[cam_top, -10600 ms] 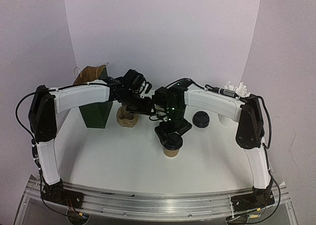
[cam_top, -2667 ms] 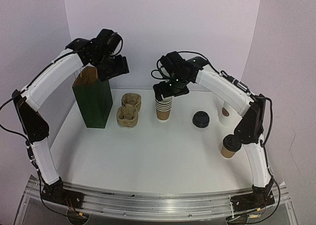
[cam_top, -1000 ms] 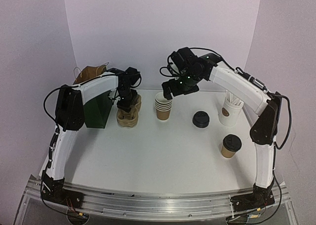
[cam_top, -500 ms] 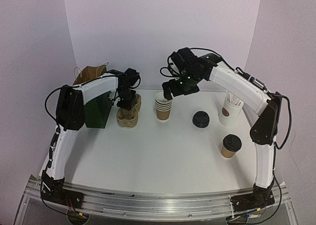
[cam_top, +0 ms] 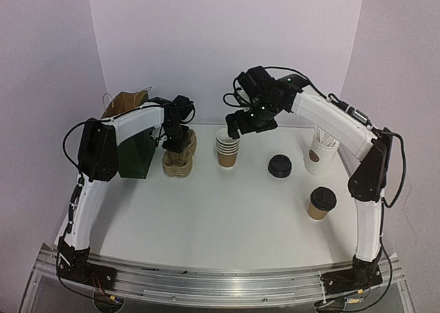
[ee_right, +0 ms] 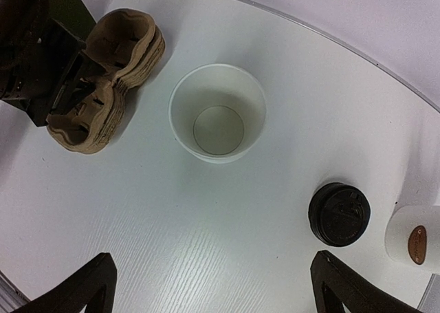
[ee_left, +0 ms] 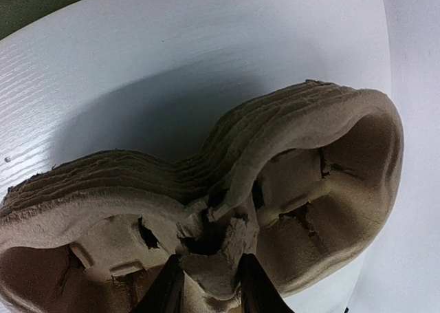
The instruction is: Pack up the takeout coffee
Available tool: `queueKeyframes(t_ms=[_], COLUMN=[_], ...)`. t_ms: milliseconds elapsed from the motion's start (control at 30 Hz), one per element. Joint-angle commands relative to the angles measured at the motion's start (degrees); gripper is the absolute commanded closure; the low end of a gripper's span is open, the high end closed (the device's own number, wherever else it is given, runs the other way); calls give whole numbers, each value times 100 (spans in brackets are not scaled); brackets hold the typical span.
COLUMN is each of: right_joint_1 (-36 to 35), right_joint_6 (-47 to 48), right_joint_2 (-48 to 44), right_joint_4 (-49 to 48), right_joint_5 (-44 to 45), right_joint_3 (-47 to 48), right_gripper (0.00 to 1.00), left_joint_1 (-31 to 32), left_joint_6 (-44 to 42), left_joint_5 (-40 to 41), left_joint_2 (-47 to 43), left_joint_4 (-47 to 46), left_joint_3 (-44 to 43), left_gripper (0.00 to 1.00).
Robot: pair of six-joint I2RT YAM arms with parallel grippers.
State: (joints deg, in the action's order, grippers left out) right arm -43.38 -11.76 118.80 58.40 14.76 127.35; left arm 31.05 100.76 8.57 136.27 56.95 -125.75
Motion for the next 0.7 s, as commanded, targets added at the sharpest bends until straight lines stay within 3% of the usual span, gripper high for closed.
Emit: queueKeyframes(t_ms=[0, 133, 333, 467, 667], right_joint_1=[16, 11, 12, 13, 16], right_joint_6=[-63, -71, -70, -64, -70], right_joint_2=[-164, -156, -189, -198, -183], right_joint_4=[73, 72, 76, 76, 76], right_joint_5=[-87, -95, -55, -45, -43], right_joint_3=[167, 170, 145, 124, 132], right_gripper=[2, 2, 2, 2, 2], left_joint_1=[-29, -37, -55, -55, -55], left_joint_6=[-44, -76, -109, -112, -118], left_joint_5=[-37, 11, 5, -14, -28], left_joint_2=[84, 149, 184, 142, -25], left_joint_4=[-50, -122, -157, -189, -183], left_joint_3=[41, 34, 46, 57, 59], left_gripper=[74, 66, 73, 84, 87])
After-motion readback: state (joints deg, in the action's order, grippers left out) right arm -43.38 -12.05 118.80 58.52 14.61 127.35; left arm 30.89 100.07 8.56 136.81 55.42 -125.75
